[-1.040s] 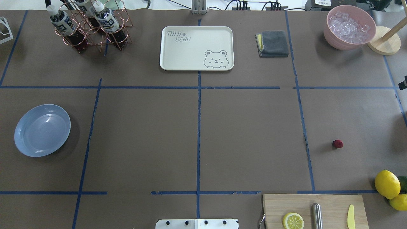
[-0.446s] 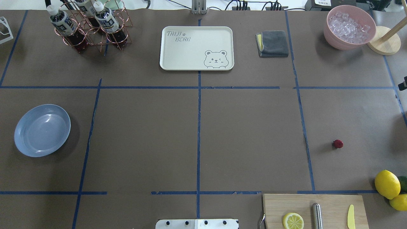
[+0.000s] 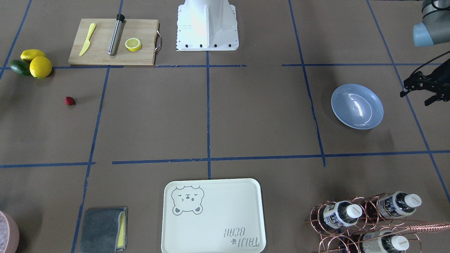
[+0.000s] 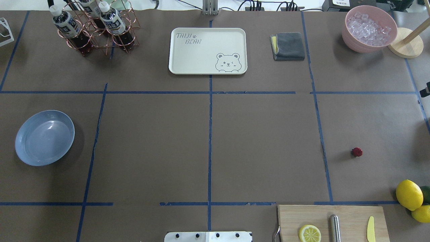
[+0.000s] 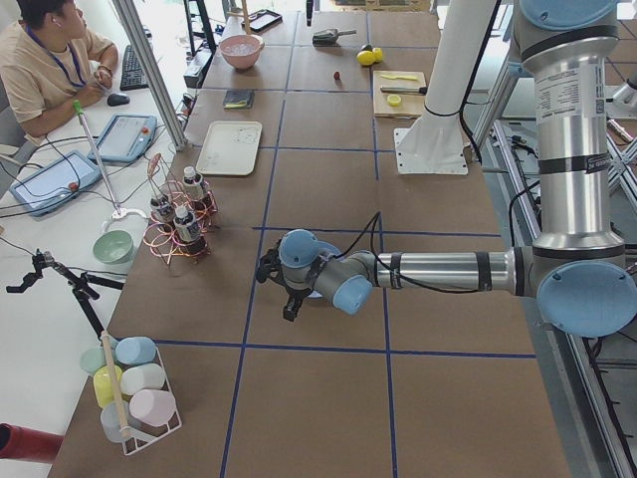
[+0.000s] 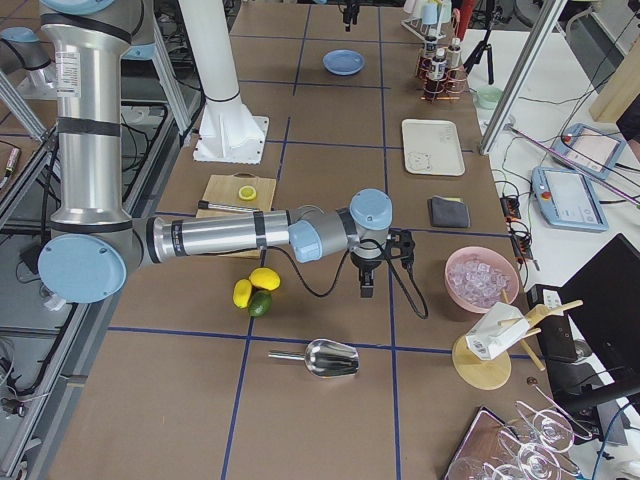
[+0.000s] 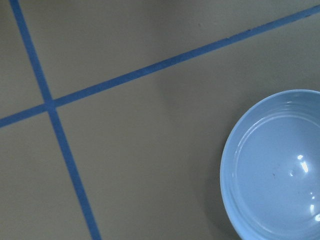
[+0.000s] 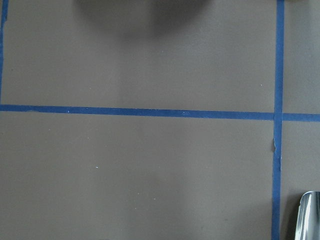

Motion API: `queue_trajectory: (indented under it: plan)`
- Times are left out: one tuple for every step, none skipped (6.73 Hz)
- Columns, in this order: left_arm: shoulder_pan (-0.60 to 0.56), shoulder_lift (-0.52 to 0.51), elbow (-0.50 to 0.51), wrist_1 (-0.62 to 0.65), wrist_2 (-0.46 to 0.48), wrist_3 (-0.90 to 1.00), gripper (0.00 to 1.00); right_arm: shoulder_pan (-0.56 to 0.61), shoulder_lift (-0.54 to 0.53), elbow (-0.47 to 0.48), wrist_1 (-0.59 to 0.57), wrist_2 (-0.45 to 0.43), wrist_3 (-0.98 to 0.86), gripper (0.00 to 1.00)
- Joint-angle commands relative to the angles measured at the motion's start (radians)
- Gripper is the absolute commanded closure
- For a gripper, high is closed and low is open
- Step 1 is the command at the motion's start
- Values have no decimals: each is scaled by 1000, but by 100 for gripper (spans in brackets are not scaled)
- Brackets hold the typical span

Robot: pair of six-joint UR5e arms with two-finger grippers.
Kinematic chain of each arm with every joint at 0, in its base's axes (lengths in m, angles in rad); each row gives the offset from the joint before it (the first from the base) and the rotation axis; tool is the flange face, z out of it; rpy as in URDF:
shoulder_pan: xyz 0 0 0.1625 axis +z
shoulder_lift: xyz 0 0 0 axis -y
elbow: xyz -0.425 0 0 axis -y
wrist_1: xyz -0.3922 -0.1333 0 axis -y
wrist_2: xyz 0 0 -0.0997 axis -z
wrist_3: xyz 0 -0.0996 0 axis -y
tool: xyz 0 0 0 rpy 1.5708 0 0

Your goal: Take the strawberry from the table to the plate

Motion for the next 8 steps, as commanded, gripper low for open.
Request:
queue_trajectory:
  plan:
    - [86,-20,49,-72,24,-152,1,-1,-1,0,0,9,0,0]
    - [107,-37,68,-70,24,-153,1,-1,-1,-2,0,7,-1,0]
    - [133,-58,98,-72,24,-153,2,-1,-1,-2,0,9,0,0]
    - [137,-62,103,-70,24,-152,5,-1,-4,-2,0,9,0,0]
    - [150,-62,117,-72,24,-152,10,-1,-6,0,0,12,0,0]
    - [157,-62,117,-72,24,-153,21,-1,-6,0,0,20,0,0]
    - [160,-62,117,-72,24,-152,51,-1,-6,0,0,20,0,0]
    - [164,-65,114,-72,23,-150,78,-3,-6,-2,0,21,0,0]
